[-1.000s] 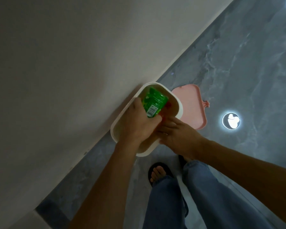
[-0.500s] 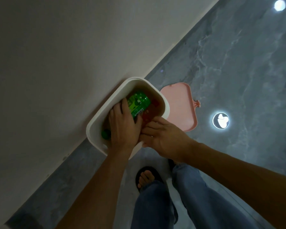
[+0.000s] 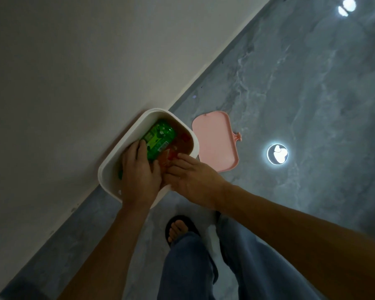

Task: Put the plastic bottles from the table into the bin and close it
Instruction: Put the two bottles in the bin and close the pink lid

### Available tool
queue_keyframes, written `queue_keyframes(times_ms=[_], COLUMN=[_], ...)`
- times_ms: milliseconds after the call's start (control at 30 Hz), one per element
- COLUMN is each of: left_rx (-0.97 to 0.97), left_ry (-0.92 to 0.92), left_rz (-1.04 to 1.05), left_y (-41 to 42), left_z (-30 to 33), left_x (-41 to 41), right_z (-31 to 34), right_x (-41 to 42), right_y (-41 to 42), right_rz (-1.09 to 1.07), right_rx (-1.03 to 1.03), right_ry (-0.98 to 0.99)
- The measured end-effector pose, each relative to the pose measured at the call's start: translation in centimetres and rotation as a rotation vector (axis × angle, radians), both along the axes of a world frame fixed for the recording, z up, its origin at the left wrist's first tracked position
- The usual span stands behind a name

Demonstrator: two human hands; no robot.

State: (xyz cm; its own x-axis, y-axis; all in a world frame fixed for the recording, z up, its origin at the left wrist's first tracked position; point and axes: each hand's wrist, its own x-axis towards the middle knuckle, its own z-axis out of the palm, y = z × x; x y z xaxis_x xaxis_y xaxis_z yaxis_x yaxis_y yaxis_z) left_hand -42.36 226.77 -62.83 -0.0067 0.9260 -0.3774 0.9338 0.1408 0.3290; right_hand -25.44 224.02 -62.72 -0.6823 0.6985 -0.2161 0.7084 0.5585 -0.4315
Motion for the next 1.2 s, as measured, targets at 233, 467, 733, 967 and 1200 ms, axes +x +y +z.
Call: queue_keyframes(times_ms=[233,467,733,967,1200], left_rx=[0.33,-0.228,-0.282,-0.228,-0.186], left_ry=[-0.449,-0.408,-0.272,-0.19,-0.217], left_rz=[0.1,0.144,0.176,0.159,0.035], left_y=[-3.3,-5.8,-6.0,-7.4,-9.1], left_z=[5.4,-5.7,-16.7,-16.1,-6.3], left_x=[7.2,18.4,24.0,22.3,17.4], right_z=[0.8,-7.2,-14.9,-13.9,-5.8], right_x=[9.4,19.0,19.0,19.4,18.3], right_y=[-0.8,4.2,7.4,7.2,3.9], right_rz=[0.065,-0.175,0.11,0.16,0.149], right_rx=[-0.014,-0.088,-0.146,-0.094,-0.237], right_ry=[0.121,-0.434,-0.443,-0.47,-0.414])
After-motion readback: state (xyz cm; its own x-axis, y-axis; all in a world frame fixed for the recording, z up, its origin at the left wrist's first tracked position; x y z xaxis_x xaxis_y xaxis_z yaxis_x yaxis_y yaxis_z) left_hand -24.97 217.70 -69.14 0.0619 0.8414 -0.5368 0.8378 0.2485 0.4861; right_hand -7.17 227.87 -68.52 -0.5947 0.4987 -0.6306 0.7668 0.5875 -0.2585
